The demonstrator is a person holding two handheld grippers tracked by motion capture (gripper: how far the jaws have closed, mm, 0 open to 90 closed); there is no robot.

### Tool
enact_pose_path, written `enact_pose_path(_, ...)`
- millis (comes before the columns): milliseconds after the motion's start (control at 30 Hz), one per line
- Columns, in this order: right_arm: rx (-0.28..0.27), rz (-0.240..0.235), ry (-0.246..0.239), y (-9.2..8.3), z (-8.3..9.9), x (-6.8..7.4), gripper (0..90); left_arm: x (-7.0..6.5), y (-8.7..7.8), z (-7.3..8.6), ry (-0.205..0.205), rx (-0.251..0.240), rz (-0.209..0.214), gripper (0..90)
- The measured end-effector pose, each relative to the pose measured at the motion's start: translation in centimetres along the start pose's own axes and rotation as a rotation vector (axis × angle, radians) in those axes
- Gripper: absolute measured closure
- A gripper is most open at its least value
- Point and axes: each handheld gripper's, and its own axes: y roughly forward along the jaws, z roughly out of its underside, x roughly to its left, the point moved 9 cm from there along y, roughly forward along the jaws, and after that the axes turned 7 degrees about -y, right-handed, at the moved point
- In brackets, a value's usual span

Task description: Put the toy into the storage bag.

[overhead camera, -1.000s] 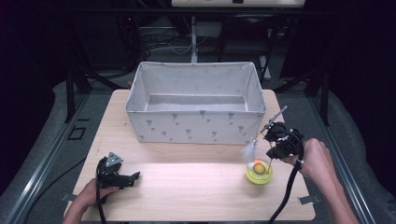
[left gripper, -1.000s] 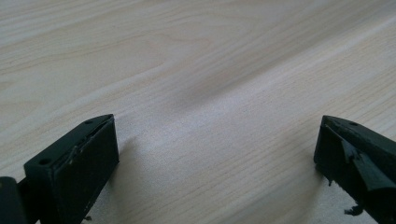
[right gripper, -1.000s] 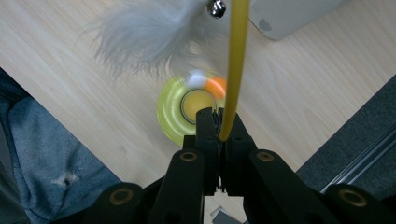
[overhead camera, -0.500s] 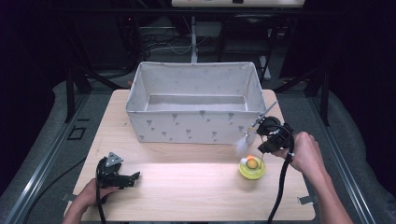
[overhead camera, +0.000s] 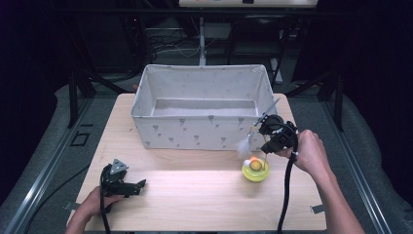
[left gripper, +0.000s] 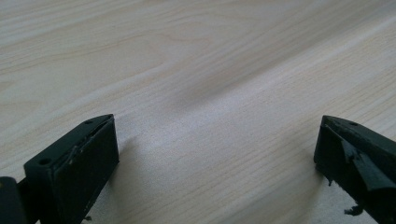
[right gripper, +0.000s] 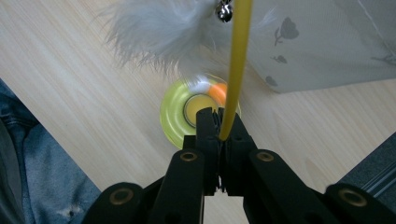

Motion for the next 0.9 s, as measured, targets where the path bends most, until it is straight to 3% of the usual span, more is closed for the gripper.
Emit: enact_pose_path(900, -0.020, -0.027, -0.075, -0.8, -3.7, 1.1, 88.0, 0.0, 0.0, 0.0, 0.000, 0.000, 0.000, 0.0)
